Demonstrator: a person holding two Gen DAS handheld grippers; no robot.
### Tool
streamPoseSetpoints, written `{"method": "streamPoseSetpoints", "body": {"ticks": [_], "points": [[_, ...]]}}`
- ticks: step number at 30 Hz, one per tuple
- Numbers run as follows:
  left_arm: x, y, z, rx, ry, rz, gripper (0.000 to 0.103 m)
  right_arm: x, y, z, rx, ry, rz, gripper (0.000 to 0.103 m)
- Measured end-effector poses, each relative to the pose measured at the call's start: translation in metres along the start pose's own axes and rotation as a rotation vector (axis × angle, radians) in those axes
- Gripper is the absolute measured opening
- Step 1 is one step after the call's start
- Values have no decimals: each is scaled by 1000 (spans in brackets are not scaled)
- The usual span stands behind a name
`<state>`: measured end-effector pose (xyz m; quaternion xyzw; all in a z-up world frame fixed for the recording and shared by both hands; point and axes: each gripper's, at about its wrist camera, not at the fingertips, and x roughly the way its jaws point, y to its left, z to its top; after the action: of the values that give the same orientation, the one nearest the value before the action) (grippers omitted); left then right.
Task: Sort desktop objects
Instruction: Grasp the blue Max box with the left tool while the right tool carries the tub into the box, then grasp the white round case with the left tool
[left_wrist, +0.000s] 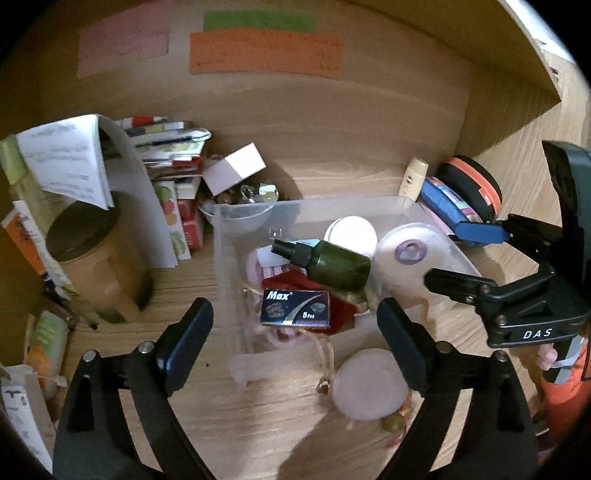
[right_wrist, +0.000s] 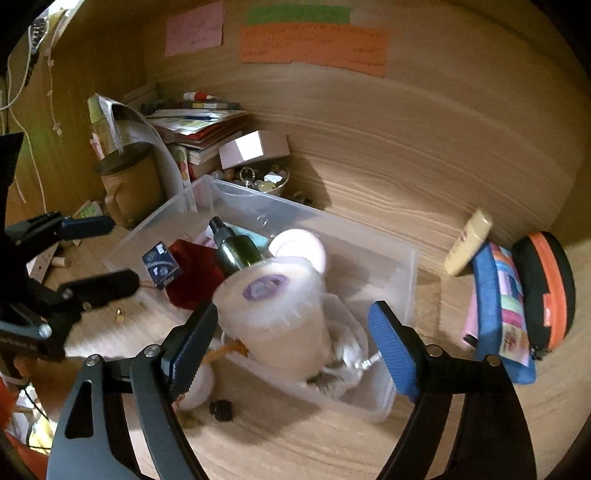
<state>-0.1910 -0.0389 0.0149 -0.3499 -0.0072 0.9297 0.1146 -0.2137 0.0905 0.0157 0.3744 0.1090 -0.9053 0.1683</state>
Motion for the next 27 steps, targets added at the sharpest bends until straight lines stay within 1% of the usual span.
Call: {"method": "streamPoseSetpoints", "body": {"ticks": [2, 4, 10, 15, 20, 23, 27], "points": [[-7, -1, -4, 2, -9, 9, 94, -8, 0, -7, 0, -8, 3, 86], [-11, -3, -10, 4, -5, 26, 94, -14, -1, -15, 5, -12, 4, 87], [-12, -5, -31, 10, 45, 48, 94, -21, -2, -45, 8, 30, -2, 87], [-6, -7, -55, 19, 103, 73, 94, -29, -4, -74, 21, 65, 16, 87], [12, -13, -76, 43, 191, 68, 94, -24, -3, -104, 62, 108, 86, 87], [19, -21, -81, 73, 213, 59, 94, -18, 1, -118, 72, 135, 105, 87], [29, -31, -79, 104, 233, 47, 94, -19, 4, -128, 78, 160, 140, 87]]}}
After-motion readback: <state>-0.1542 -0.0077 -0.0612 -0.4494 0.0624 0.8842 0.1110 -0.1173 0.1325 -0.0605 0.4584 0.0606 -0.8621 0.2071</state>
